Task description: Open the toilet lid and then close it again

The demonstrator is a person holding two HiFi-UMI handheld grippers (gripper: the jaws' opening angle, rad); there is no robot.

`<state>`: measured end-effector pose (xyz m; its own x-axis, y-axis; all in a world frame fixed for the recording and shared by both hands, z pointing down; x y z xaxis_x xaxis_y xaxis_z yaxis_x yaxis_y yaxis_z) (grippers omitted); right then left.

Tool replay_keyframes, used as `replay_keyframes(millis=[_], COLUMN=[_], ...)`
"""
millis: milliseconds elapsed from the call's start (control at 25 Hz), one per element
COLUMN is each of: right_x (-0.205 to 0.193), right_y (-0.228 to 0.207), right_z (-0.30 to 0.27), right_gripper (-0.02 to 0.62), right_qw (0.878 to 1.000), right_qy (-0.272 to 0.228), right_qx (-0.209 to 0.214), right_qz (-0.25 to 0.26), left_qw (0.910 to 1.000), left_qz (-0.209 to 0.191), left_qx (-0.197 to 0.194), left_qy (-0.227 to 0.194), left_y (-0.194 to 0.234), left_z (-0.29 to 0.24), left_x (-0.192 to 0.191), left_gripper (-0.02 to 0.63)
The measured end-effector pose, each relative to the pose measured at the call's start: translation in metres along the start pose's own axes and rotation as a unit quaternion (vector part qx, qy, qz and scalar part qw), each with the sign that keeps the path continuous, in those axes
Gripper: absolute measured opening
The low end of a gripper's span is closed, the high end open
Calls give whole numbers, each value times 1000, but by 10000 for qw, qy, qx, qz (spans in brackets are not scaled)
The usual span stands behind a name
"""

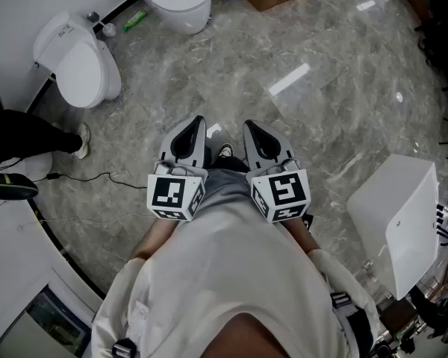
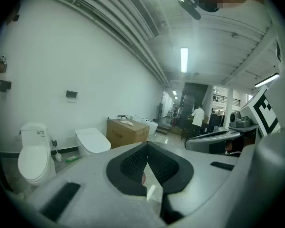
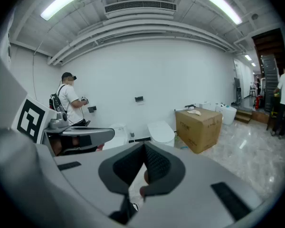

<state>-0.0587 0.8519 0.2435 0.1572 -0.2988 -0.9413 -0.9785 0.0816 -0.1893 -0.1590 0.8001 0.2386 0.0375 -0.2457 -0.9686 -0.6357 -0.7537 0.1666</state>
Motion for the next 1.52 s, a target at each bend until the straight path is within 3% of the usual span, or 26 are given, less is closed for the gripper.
replay_keyframes(millis=[360, 600, 800, 1040, 1520], right_x=[-11, -9, -7, 5, 35], right_y=[-7, -13, -29, -50, -75], right_z=[4, -5, -20, -61, -172], right_gripper=[9, 11, 11, 11, 11], right_qw=[9999, 9988, 9986, 9981, 9954], right_qy=[127, 163, 252, 325, 580], right_qx=[-19, 45, -197, -222, -423], right_qz=[-64, -461, -427, -477, -629], left_qw=[9999, 9995, 9992, 9990, 9979], left_qz=[133, 323, 356, 383, 470], left_qx=[0, -23, -111, -26, -380], left_qy=[74, 58, 158, 211, 240], left_y=[-5, 3, 9, 37, 116], left_z=[-1, -15, -37, -74, -174], left_x=[-8, -7, -9, 1, 32], left_gripper=[0, 0, 2, 0, 0])
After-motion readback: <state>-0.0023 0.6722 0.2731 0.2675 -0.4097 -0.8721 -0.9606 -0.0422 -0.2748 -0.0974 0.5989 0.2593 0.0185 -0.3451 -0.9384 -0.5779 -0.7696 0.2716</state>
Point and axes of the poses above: the fingertips, and each gripper's own axes: z backward along the fingers, y to its left, x out of its top, the point moved 2 cm from there along z, backward along the fingers, and after that the axes turned 8 degrees about -y, right-handed, at the moved point
